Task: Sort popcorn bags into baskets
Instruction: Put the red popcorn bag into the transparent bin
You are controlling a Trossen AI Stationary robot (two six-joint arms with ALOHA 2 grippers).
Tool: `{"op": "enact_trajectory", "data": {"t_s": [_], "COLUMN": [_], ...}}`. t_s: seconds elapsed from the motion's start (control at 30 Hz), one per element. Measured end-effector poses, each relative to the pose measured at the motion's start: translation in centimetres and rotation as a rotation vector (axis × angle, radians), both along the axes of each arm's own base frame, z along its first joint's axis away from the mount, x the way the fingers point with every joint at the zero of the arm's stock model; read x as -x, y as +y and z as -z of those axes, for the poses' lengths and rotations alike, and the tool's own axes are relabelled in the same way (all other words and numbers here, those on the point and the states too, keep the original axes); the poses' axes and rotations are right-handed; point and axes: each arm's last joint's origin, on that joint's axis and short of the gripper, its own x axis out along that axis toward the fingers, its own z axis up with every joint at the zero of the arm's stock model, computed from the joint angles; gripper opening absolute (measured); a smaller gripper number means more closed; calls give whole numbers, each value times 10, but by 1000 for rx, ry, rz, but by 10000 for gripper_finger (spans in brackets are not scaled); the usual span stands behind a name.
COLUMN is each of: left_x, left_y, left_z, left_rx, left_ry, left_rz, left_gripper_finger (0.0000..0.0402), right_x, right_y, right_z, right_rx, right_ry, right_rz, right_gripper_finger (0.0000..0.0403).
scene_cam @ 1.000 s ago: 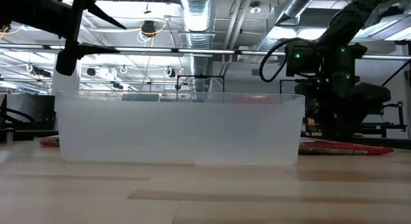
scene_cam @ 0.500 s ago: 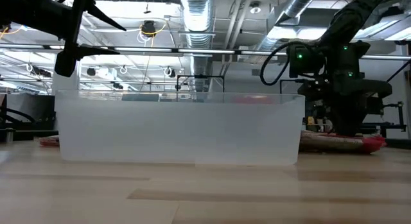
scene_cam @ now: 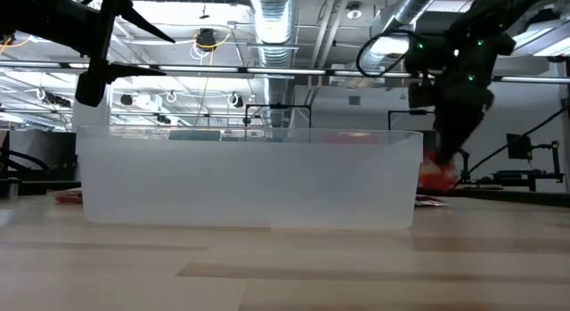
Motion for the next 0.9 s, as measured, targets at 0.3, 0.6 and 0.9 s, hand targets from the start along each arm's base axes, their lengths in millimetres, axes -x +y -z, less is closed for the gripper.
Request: {"op": "enact_trajectory", "data": {"t_s": [0.3,0.6,0.9], "left_x": [0,0,0], "left_y": [0,0,0], "left_z": [0,0,0], "left_rx": [-1,-2,-2], "left_ry": [2,4,4], "left_rz": [-1,-8,-8], "left_gripper_finger": [221,221,221], "right_x": [-23,-93,-159], "right_y": [-8,28,73], "right_z": [-70,-120,-113], "right_rx": [136,249,427], "right_ry": [-226,-340,-183], "right_rz": [-43,-415,-878], "right_gripper_finger": [3,3,4]}}
